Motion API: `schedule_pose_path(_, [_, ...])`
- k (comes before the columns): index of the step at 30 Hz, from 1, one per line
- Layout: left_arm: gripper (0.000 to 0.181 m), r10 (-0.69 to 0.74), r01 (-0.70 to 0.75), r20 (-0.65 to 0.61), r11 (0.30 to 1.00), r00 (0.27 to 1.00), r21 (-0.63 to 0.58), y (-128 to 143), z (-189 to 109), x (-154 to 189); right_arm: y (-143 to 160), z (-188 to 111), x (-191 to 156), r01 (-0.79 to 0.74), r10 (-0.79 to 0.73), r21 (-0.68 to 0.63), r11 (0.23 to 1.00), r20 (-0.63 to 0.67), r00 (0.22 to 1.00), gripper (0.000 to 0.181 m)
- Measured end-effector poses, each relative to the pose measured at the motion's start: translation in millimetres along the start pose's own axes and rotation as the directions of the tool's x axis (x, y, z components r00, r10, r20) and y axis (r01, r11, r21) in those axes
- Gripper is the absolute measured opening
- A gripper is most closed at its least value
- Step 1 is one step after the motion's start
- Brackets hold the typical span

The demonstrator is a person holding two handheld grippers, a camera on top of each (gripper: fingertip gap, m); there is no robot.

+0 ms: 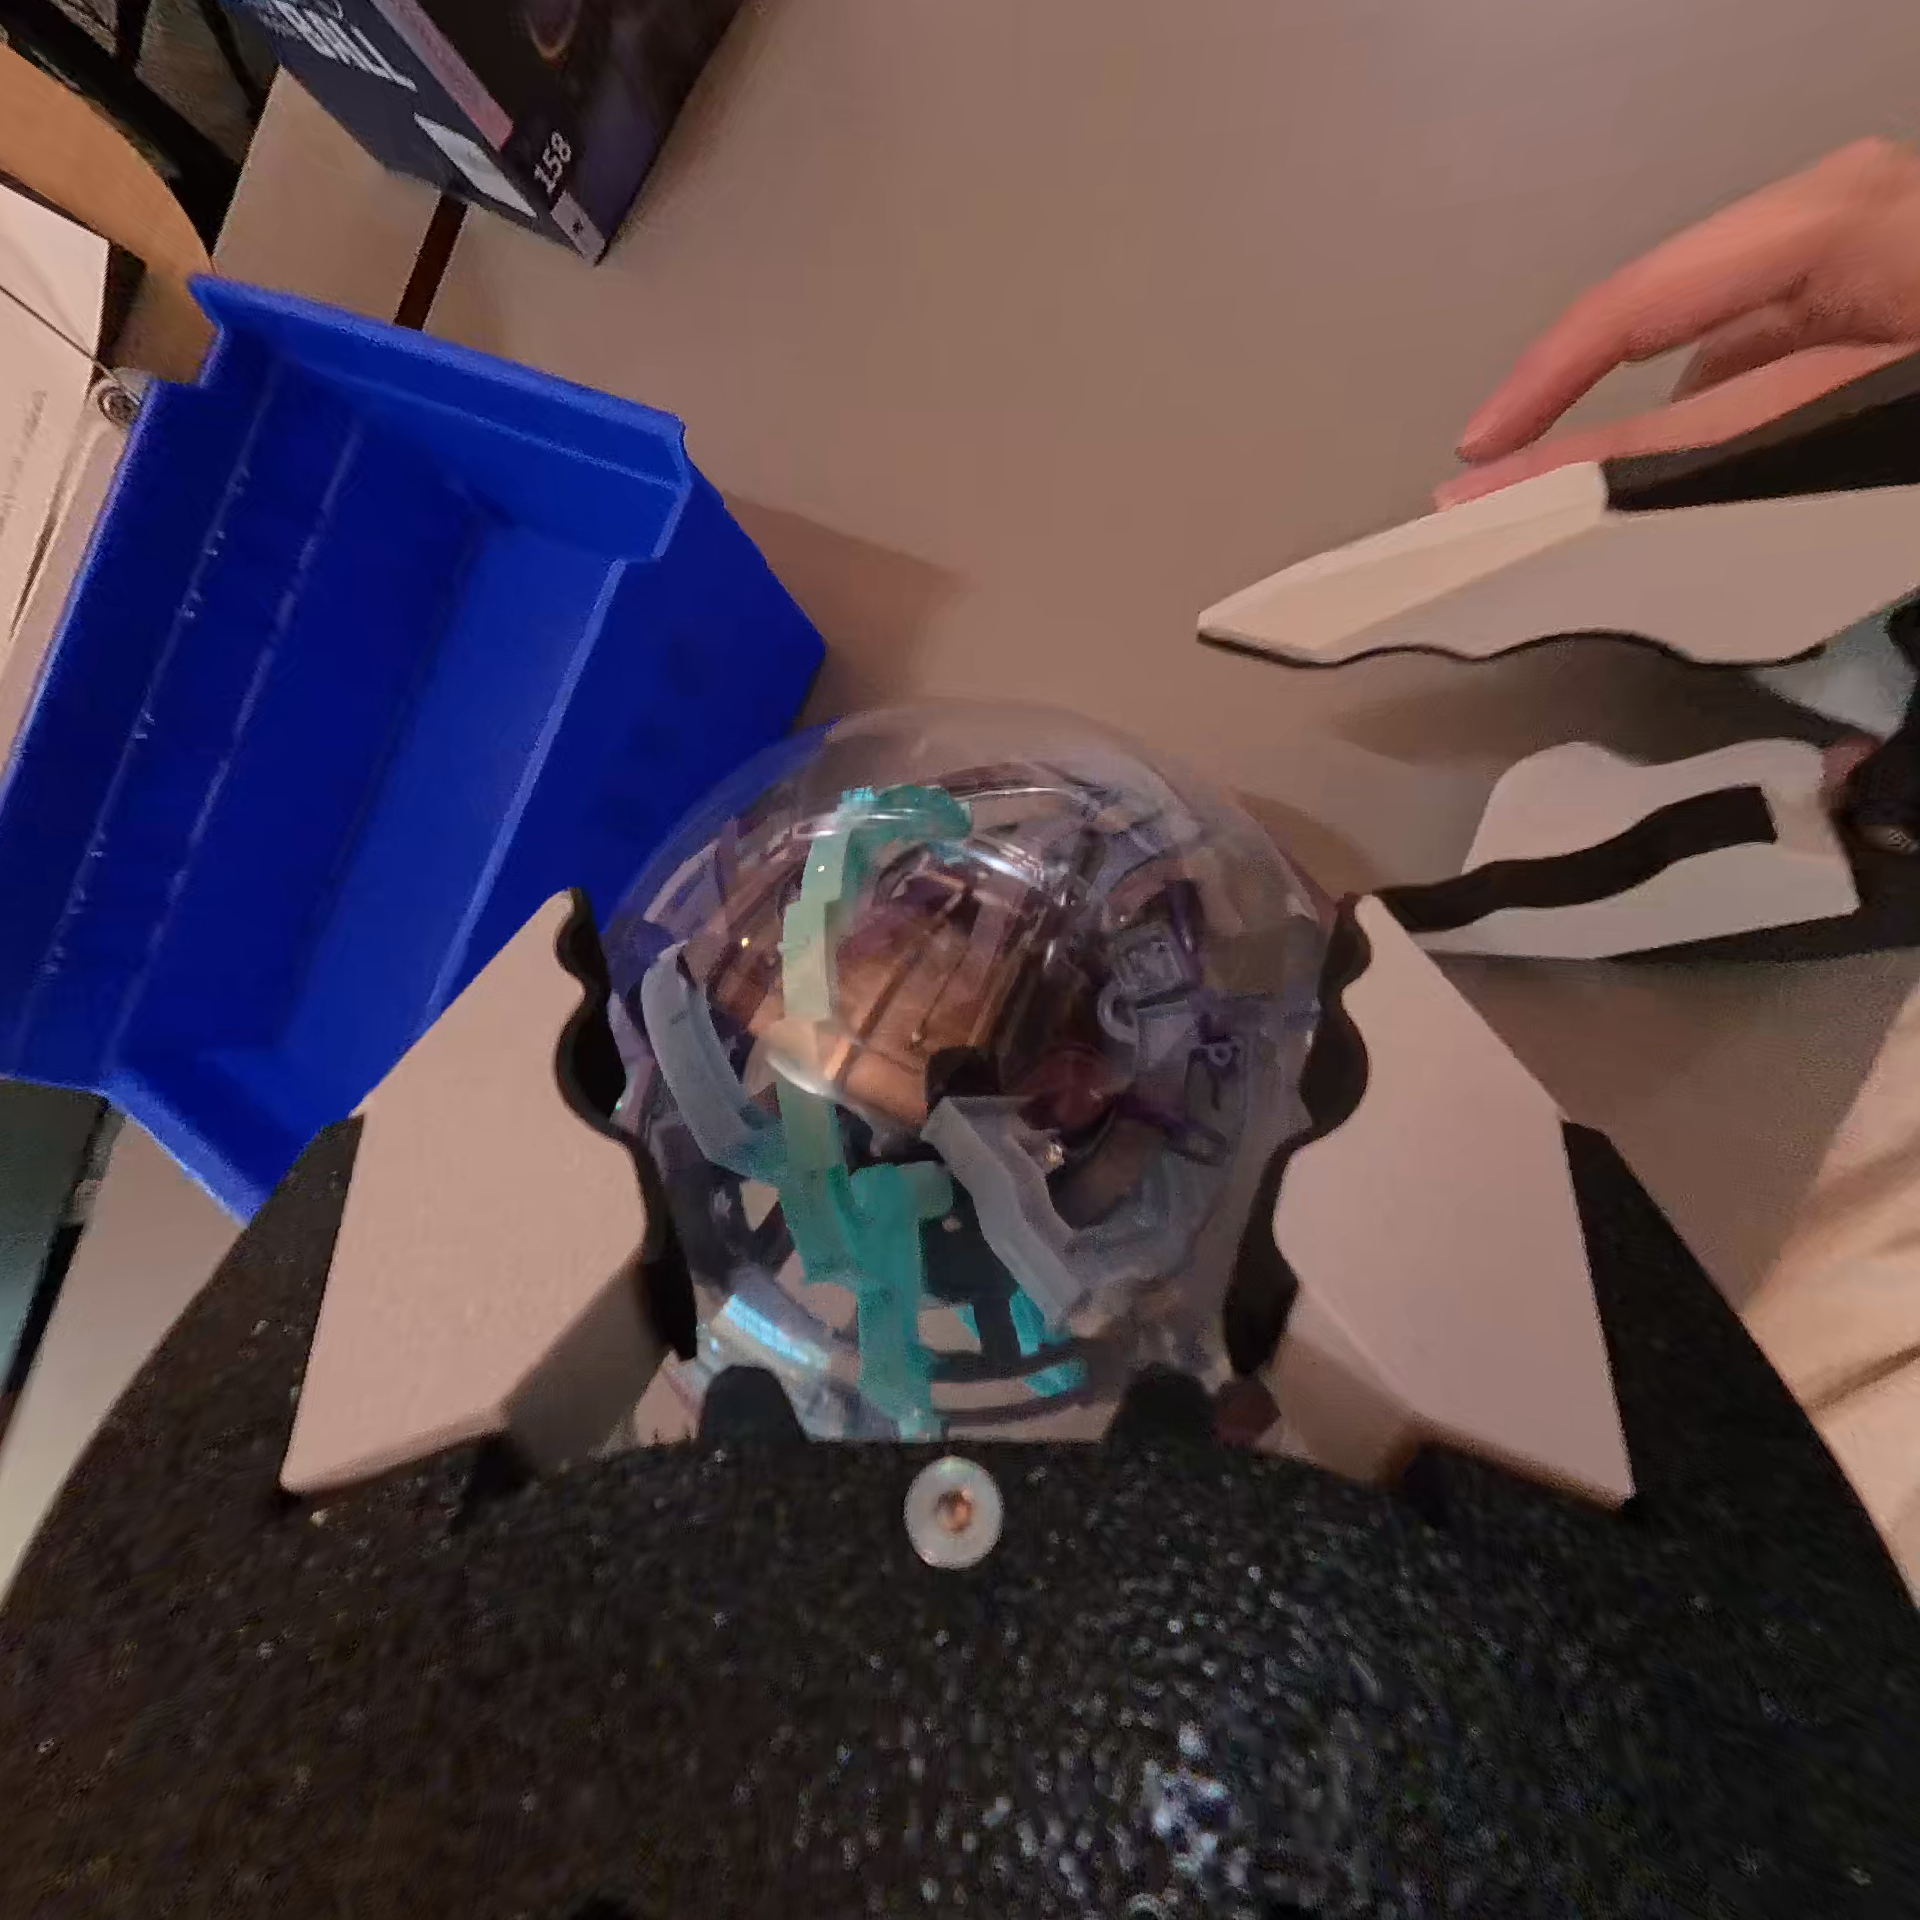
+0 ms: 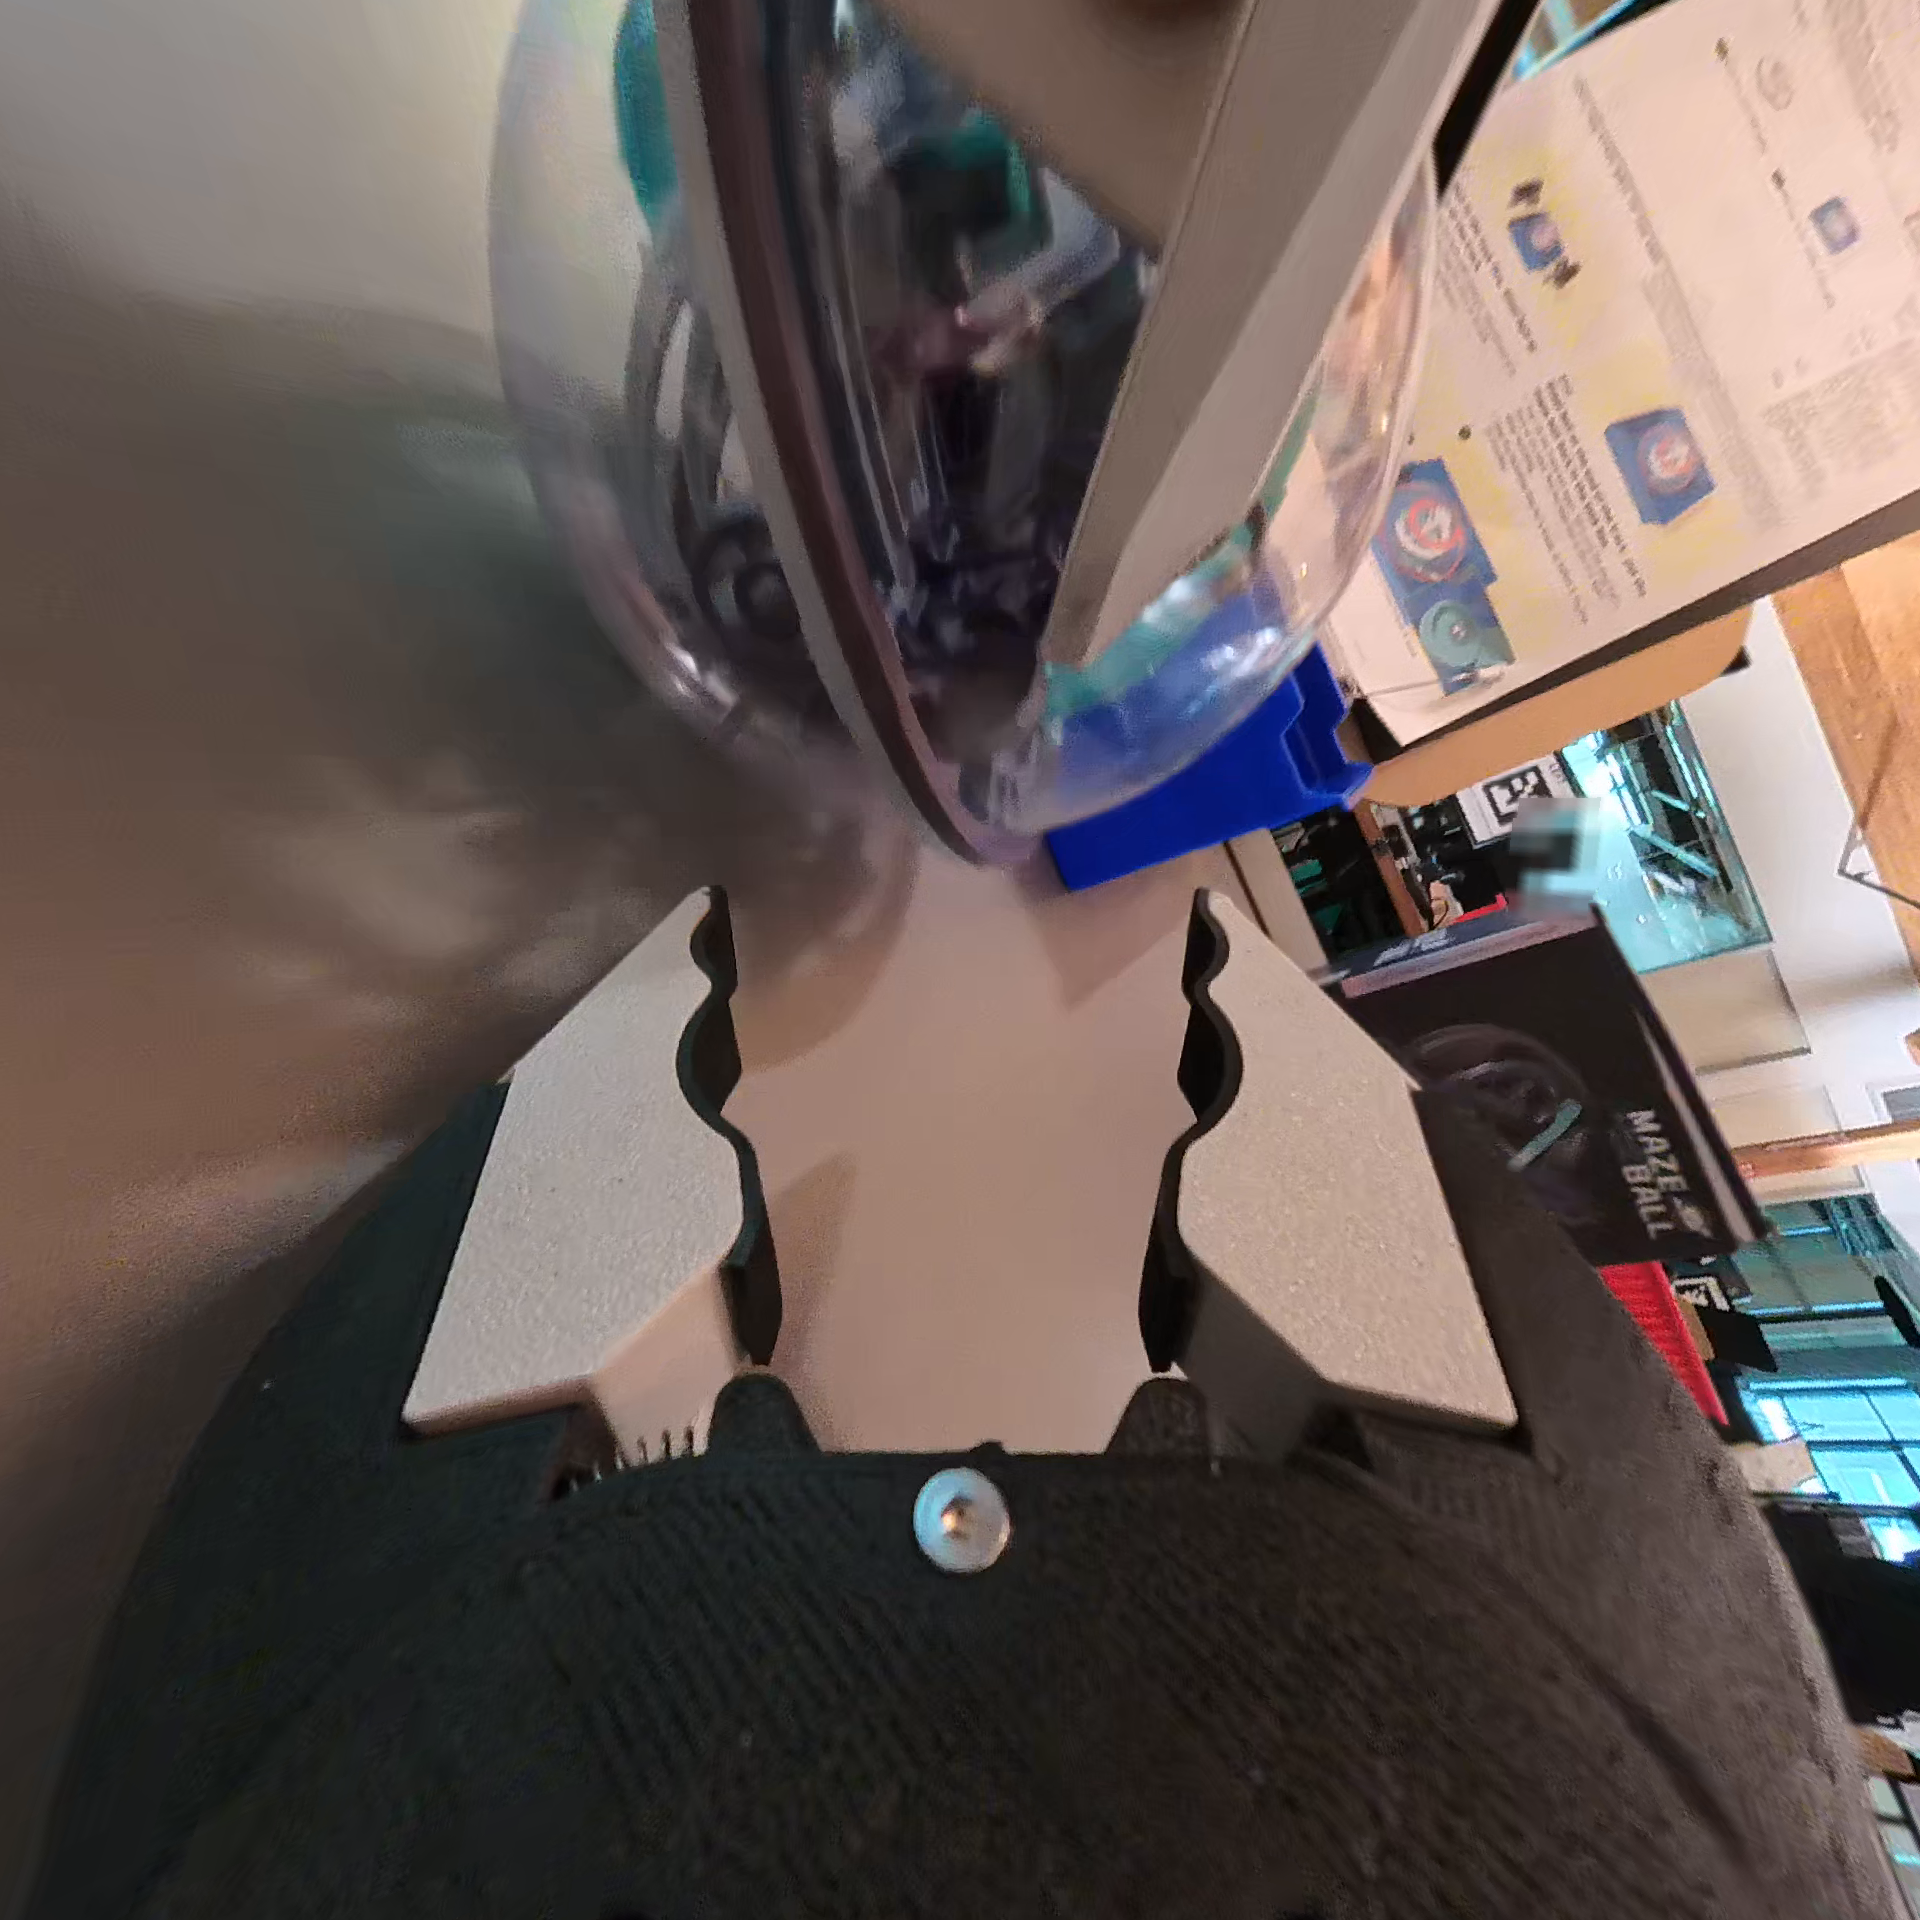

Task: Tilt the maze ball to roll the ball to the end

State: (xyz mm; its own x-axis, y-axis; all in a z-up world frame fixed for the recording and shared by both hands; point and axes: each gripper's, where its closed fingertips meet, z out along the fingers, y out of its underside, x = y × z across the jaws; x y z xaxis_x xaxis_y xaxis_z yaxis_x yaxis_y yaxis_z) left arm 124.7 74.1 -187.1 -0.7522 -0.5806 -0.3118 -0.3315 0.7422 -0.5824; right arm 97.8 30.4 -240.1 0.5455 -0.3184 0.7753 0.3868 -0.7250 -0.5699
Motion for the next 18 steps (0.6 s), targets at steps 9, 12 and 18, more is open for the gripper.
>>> schedule_pose_path(9, [0.124, 0.154, -0.146, 0.127, 0.987, 0.98, -0.071, 10, 8, -32, 3, 10, 4, -0.099, 0.099, 0.019, 0.995, 0.012, 0.995, 0.086])
schedule_pose_path(12, [0.122, 0.092, -0.089, 0.121, 0.996, 0.988, -0.028, 13, 3, -39, -8, 11, 5, -0.101, 0.1, 0.044, 0.994, 0.021, 0.995, 0.087])
schedule_pose_path(18, [0.113, -0.053, 0.045, 0.08, 0.994, 0.995, 0.097, 18, -12, -49, -45, 14, 13, -0.181, 0.167, 0.152, 0.972, 0.101, 0.981, 0.092])
